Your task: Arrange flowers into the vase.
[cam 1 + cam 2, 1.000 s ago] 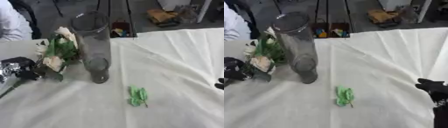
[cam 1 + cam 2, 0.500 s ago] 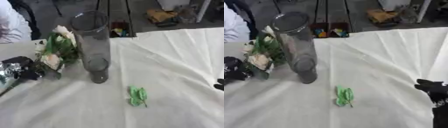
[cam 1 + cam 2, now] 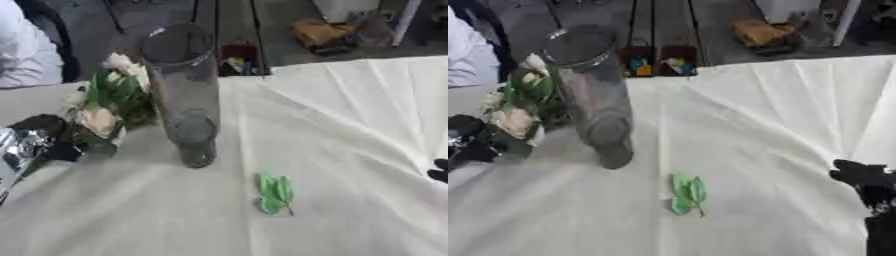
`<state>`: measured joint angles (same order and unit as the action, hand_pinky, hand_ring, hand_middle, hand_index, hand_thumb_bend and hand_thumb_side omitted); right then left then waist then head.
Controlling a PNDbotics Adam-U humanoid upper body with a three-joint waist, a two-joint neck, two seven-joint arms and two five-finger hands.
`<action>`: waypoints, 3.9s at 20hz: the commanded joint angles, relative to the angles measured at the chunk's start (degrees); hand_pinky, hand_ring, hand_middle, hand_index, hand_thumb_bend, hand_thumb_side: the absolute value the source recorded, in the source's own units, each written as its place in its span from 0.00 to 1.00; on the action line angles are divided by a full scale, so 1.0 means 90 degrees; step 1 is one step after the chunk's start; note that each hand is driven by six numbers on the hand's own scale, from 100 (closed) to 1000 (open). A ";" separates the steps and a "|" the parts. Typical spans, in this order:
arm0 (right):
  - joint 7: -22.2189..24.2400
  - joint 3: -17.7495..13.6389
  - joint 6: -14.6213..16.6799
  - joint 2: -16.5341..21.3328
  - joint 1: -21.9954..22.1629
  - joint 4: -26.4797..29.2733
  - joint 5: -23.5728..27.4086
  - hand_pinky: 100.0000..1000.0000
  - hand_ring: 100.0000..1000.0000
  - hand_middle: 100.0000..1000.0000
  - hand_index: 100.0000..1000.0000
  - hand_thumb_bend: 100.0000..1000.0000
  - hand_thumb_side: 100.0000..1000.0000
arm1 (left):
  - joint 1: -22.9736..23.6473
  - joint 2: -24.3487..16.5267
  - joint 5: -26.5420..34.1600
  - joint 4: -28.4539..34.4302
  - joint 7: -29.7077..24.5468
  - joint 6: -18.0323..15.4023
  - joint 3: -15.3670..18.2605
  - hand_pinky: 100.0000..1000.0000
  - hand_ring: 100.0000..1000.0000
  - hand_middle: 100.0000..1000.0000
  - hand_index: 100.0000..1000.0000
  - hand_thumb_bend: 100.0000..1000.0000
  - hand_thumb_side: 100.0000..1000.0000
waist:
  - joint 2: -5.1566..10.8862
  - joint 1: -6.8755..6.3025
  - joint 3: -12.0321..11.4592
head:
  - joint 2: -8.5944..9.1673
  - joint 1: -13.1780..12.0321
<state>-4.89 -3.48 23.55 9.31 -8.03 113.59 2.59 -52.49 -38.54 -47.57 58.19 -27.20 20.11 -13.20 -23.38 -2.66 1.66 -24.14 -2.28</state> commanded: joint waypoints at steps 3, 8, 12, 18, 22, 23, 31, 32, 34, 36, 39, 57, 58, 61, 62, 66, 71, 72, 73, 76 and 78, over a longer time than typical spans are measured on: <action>0.0019 0.0003 -0.0068 0.0009 -0.0010 0.0112 -0.0070 0.68 0.71 0.52 0.57 0.00 1.00 | 0.0089 0.0087 -0.0027 -0.0186 0.0274 -0.0011 -0.0120 0.00 0.01 0.10 0.25 0.00 0.42 | 0.0058 0.0037 0.0007 | 0.0048 -0.0004; 0.0018 0.0011 -0.0106 0.0010 -0.0002 0.0112 -0.0086 0.68 0.71 0.52 0.57 0.00 1.00 | 0.0084 0.0017 0.0129 -0.0083 0.0419 0.0008 -0.0094 0.00 0.00 0.00 0.14 0.00 0.56 | 0.0074 0.0042 -0.0015 | 0.0022 -0.0012; 0.0027 0.0016 -0.0142 0.0026 0.0013 0.0112 -0.0077 0.68 0.71 0.52 0.57 0.00 1.00 | 0.0067 -0.0098 0.0344 0.0118 0.0512 0.0062 -0.0044 0.00 0.00 0.00 0.08 0.00 0.78 | 0.0105 0.0037 -0.0043 | 0.0009 -0.0011; 0.0044 0.0026 -0.0212 0.0048 0.0042 0.0112 -0.0068 0.68 0.72 0.51 0.57 0.00 1.00 | 0.0019 -0.0243 0.0630 0.0467 0.0711 0.0204 -0.0004 0.00 0.00 0.00 0.04 0.00 0.94 | 0.0159 0.0023 -0.0078 | -0.0031 -0.0010; 0.0043 0.0024 -0.0231 0.0065 0.0054 0.0112 -0.0053 0.68 0.72 0.51 0.57 0.00 1.00 | -0.0027 -0.0336 0.0746 0.0746 0.0833 0.0342 0.0056 0.00 0.00 0.00 0.03 0.00 0.97 | 0.0197 0.0010 -0.0087 | -0.0055 -0.0008; 0.0041 0.0022 -0.0233 0.0069 0.0055 0.0112 -0.0046 0.68 0.72 0.51 0.57 0.00 1.00 | -0.0032 -0.0344 0.0764 0.0797 0.0884 0.0383 0.0074 0.00 0.00 0.00 0.02 0.00 0.95 | 0.0205 0.0009 -0.0087 | -0.0058 -0.0008; 0.0052 0.0013 -0.0278 0.0092 0.0084 0.0112 0.0031 0.69 0.72 0.51 0.56 0.00 1.00 | -0.0064 -0.0489 0.0583 0.1315 0.1379 0.0516 0.0164 0.00 0.00 0.00 0.00 0.00 0.82 | 0.0263 0.0002 -0.0123 | -0.0091 -0.0005; 0.0054 0.0011 -0.0285 0.0096 0.0088 0.0112 0.0042 0.69 0.72 0.51 0.56 0.00 1.00 | -0.0072 -0.0511 0.0530 0.1384 0.1419 0.0528 0.0193 0.00 0.00 0.00 0.00 0.00 0.80 | 0.0273 0.0000 -0.0132 | -0.0100 -0.0005; 0.0054 0.0004 -0.0299 0.0101 0.0096 0.0112 0.0060 0.69 0.72 0.51 0.56 0.00 1.00 | -0.0082 -0.0533 0.0510 0.1514 0.1496 0.0574 0.0275 0.00 0.00 0.00 0.00 0.00 0.78 | 0.0293 -0.0004 -0.0147 | -0.0113 -0.0006; 0.0051 -0.0002 -0.0307 0.0109 0.0105 0.0112 0.0077 0.69 0.72 0.51 0.56 0.00 1.00 | -0.0095 -0.0546 0.0616 0.1638 0.1597 0.0642 0.0369 0.00 0.00 0.00 0.00 0.00 0.77 | 0.0314 -0.0005 -0.0158 | -0.0122 -0.0004; 0.0035 -0.0014 -0.0324 0.0116 0.0119 0.0112 0.0102 0.69 0.72 0.51 0.56 0.00 1.00 | -0.0122 -0.0533 0.0948 0.1826 0.1808 0.0753 0.0527 0.00 0.00 0.00 0.00 0.00 0.78 | 0.0343 -0.0006 -0.0174 | -0.0139 -0.0007; 0.0057 -0.0041 -0.0340 0.0095 0.0174 0.0112 0.0153 0.69 0.72 0.51 0.57 0.00 1.00 | -0.0201 -0.0515 0.3119 0.2690 0.4394 0.1293 0.1116 0.00 0.00 0.00 0.00 0.00 0.84 | 0.0396 0.0026 -0.0218 | -0.0136 0.0036; 0.0061 -0.0039 -0.0338 0.0092 0.0176 0.0112 0.0151 0.69 0.72 0.51 0.57 0.00 1.00 | -0.0240 -0.0479 0.3402 0.2730 0.4579 0.1242 0.1152 0.00 0.00 0.00 0.00 0.00 0.87 | 0.0395 0.0028 -0.0216 | -0.0154 0.0036; 0.0078 -0.0030 -0.0332 0.0086 0.0183 0.0112 0.0143 0.69 0.72 0.51 0.57 0.00 1.00 | -0.0360 -0.0409 0.4391 0.2831 0.5164 0.0967 0.1189 0.00 0.00 0.00 0.00 0.00 0.90 | 0.0390 0.0025 -0.0198 | -0.0191 0.0029; 0.0085 -0.0025 -0.0333 0.0087 0.0185 0.0112 0.0143 0.69 0.72 0.51 0.57 0.00 1.00 | -0.0404 -0.0393 0.4691 0.2860 0.5346 0.0849 0.1175 0.00 0.00 0.00 0.00 0.00 0.91 | 0.0391 0.0021 -0.0189 | -0.0204 0.0014; 0.0112 -0.0004 -0.0324 0.0107 0.0208 0.0112 0.0150 0.69 0.72 0.51 0.57 0.00 1.00 | -0.0576 -0.0367 0.5557 0.3005 0.6013 0.0286 0.1105 0.00 0.00 0.00 0.00 0.00 0.92 | 0.0420 0.0007 -0.0149 | -0.0257 -0.0031; 0.0143 0.0014 -0.0318 0.0153 0.0275 0.0112 0.0188 0.69 0.72 0.51 0.57 0.00 1.00 | -0.0821 -0.0324 0.6208 0.3186 0.6684 -0.0349 0.1064 0.00 0.00 0.00 0.00 0.00 0.92 | 0.0508 -0.0032 -0.0104 | -0.0321 -0.0079; 0.0153 0.0019 -0.0320 0.0162 0.0291 0.0112 0.0193 0.69 0.72 0.51 0.57 0.00 1.00 | -0.0861 -0.0326 0.6262 0.3209 0.6784 -0.0442 0.1053 0.00 0.00 0.00 0.00 0.00 0.92 | 0.0529 -0.0041 -0.0094 | -0.0335 -0.0086; 0.0162 0.0025 -0.0321 0.0171 0.0311 0.0112 0.0199 0.69 0.72 0.51 0.57 0.00 1.00 | -0.0905 -0.0334 0.6297 0.3229 0.6867 -0.0520 0.1045 0.00 0.00 0.00 0.00 0.00 0.91 | 0.0554 -0.0050 -0.0082 | -0.0352 -0.0095; 0.0183 0.0033 -0.0324 0.0199 0.0378 0.0112 0.0203 0.69 0.72 0.51 0.57 0.00 1.00 | -0.1051 -0.0357 0.6346 0.3215 0.7005 -0.0632 0.1017 0.00 0.00 0.00 0.00 0.00 0.90 | 0.0626 -0.0085 -0.0049 | -0.0425 -0.0125; 0.0195 0.0039 -0.0329 0.0216 0.0413 0.0112 0.0202 0.69 0.72 0.51 0.57 0.00 1.00 | -0.1212 -0.0352 0.6350 0.3145 0.7038 -0.0660 0.1006 0.00 0.00 0.00 0.00 0.00 0.90 | 0.0667 -0.0112 -0.0026 | -0.0493 -0.0162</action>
<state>-3.37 -3.14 20.50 10.01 -4.29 113.59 3.73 -61.93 -40.30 9.35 85.98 35.61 14.47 -4.41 -18.64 -3.77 1.48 -27.94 -3.44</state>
